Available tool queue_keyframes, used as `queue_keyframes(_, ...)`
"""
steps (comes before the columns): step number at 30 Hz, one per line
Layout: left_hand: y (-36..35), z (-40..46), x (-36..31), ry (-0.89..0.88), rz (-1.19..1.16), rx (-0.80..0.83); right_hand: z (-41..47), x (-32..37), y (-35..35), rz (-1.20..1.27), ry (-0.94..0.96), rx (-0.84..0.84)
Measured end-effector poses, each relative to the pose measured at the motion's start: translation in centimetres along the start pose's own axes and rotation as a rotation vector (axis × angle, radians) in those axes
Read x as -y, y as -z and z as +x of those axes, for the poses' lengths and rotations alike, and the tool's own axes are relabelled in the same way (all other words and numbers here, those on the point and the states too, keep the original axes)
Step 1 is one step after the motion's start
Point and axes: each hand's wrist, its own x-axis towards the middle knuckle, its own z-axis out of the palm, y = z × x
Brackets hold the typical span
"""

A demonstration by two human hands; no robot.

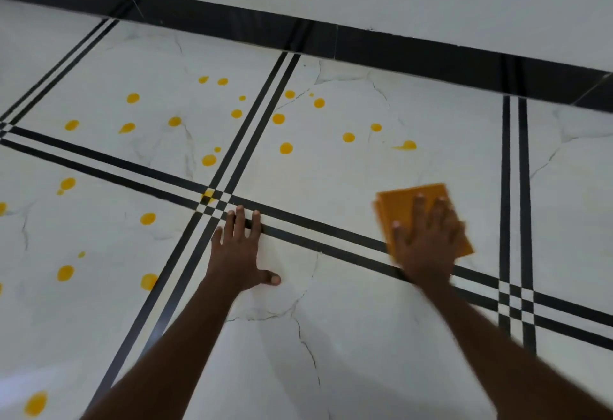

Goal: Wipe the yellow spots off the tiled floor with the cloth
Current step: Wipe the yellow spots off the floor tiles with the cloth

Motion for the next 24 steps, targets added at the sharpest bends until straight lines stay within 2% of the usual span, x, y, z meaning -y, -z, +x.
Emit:
queue_keyframes(2,0.0,0.1,0.1,-0.001,0.025,-0.010,3.9,-1.4,0.7,0.042,-0.155,-0.008)
queue_keyframes(4,-0.1,0.3,0.0,-0.001,0.043,-0.006,6.2,1.4,0.3,0.114,-0.286,-0.043)
queue_keyframes(5,-0.1,0.2,-0.2,0.000,0.045,-0.003,6.1,3.6,-0.3,0.118,-0.277,-0.071)
queue_keyframes(8,0.9,0.2,-0.3,-0.001,0.028,-0.004,0.4,11.0,-1.8,0.074,0.057,-0.084)
queue_keyframes(10,2.1,1.4,-0.8,-0.027,-0.039,-0.002,-6.0,12.4,-1.7,0.079,0.226,0.025)
queue_keyframes(13,4.1,4.0,-1.9,-0.110,-0.026,0.024,-9.3,7.6,-0.8,0.081,0.220,0.036)
queue_keyframes(17,3.7,5.4,-2.8,-0.121,0.032,0.012,0.2,-0.4,0.5,0.064,-0.187,0.015)
queue_keyframes(19,3.2,5.5,-2.7,-0.117,0.052,-0.005,7.5,-1.3,1.3,0.107,-0.286,0.008)
queue_keyframes(21,3.0,5.6,-2.4,-0.118,0.059,-0.003,13.5,1.0,1.3,0.138,-0.251,0.030)
queue_keyframes(24,2.9,5.9,-2.4,-0.109,0.035,0.003,16.7,8.4,-0.9,0.092,0.011,0.065)
